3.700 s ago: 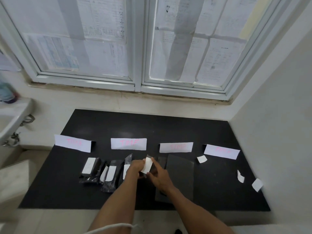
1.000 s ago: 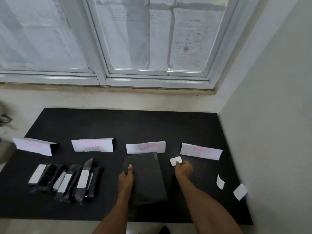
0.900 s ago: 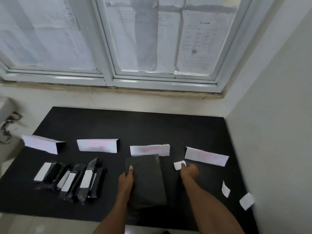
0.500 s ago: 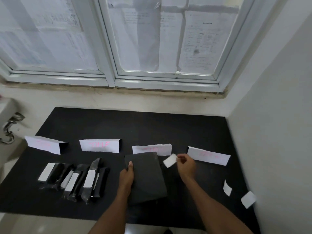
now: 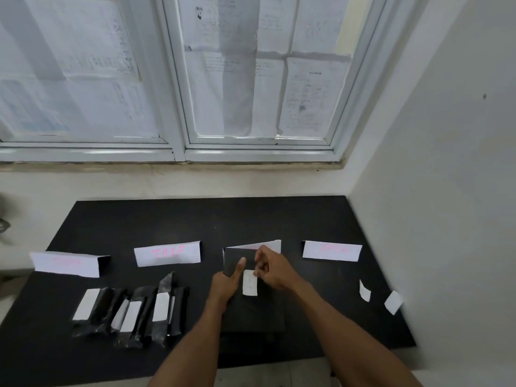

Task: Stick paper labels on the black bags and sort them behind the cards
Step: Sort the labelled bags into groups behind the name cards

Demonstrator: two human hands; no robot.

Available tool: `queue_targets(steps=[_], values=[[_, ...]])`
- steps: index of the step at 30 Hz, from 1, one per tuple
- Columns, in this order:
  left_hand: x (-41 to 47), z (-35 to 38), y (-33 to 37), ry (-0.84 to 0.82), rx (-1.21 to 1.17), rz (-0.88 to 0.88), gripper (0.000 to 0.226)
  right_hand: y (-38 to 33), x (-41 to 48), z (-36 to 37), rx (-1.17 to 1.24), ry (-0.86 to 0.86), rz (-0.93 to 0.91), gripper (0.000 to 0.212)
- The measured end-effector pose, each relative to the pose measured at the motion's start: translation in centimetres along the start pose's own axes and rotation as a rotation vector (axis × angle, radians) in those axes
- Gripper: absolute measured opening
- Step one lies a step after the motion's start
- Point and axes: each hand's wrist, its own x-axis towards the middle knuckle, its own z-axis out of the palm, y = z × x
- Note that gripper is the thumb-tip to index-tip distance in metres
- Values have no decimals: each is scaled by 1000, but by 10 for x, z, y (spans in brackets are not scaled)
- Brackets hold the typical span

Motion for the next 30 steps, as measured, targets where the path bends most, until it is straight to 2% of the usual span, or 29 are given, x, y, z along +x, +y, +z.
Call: queue_targets(steps=[2,5,8,10,12,15,19,21,23,27,30], values=[[-3,-13,0,-59,-14,18,36,-8,-2,10,-43,63,-12,26],[-4,-32,-1,-73,-19,40,49,-21,-5,25,-97,156,-12,27],[-8,-48,2,-57,-78,67,39,-34,-13,45,-195,296,-57,37],[-12,-55,6,-30,-151,77,28,-36,-19,64,-343,348,-83,55],[-12,-66,10,-2,-197,78,25,-40,-27,88,-509,371,-94,58],[-5,-82,12,47,-200,74,34,-50,-44,117,-703,319,-108,50],[-3,-102,5,99,-166,79,40,-61,-59,139,-833,157,-219,57],[-8,-111,3,110,-131,85,48,-66,-55,144,-826,122,-155,63],[-12,-118,-1,111,-104,70,56,-73,-45,143,-795,164,-75,67],[-22,-132,4,117,-18,80,66,-93,-27,144,-647,151,-16,82],[-20,-144,5,94,-21,97,62,-108,-24,152,-733,188,29,68]])
